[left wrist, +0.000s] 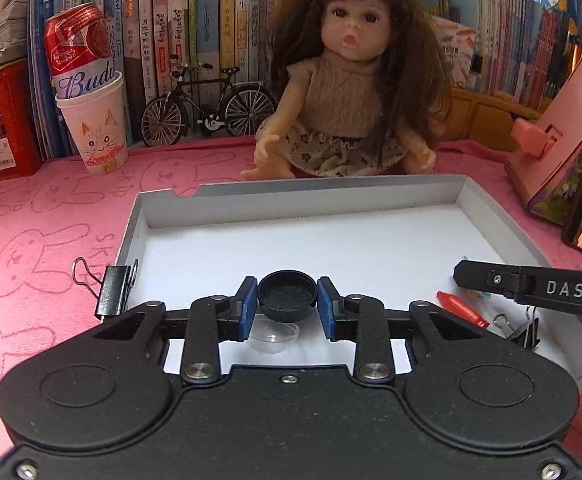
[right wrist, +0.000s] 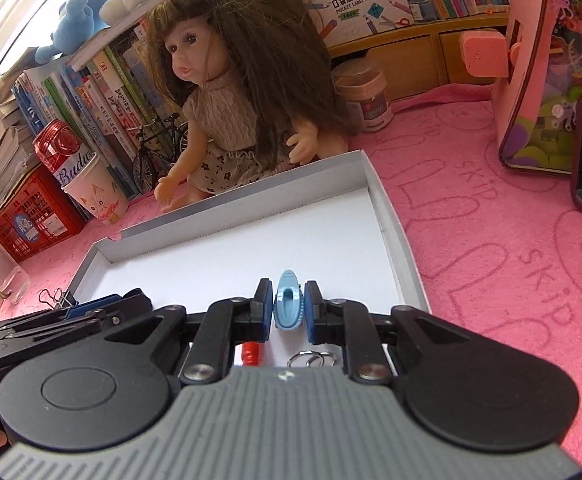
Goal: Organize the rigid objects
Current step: 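Open the left tool beside the other lids while the right tool releases the blue clip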
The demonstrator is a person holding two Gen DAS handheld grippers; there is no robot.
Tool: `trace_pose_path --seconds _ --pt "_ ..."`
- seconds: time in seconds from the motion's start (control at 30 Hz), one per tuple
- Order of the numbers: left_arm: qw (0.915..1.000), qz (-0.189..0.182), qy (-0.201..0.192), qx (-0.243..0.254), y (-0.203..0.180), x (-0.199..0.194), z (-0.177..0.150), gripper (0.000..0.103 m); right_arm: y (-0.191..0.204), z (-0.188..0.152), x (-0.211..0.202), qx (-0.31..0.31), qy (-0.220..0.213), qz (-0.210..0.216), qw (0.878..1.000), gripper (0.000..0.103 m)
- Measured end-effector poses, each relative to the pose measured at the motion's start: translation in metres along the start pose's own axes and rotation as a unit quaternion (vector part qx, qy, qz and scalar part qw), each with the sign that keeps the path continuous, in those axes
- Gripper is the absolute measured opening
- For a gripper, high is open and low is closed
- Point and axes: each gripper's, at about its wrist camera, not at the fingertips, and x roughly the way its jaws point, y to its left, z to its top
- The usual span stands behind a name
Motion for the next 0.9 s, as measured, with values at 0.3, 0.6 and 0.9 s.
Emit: trace_pose_path --seconds 0.3,0.6,0.9 --pt "0.9999 0.004 -0.010 -0.006 0.002 -0.021 -0.003 0.059 0.000 -0.005 -0.027 0.012 -0.029 0.018 0.999 0.060" --pt "0.9986 -0.007 -0.053 0.008 0.007 -0.088 -0.036 0.077 0.020 -0.039 -0.073 -0.060 -0.062 -0.007 0.996 0.077" --pt "0.9970 -0.021 -0.073 0.012 0.003 -0.146 -0.090 0.078 0.031 -0.079 -0.113 -0.117 -0.090 -0.027 0.989 0.083"
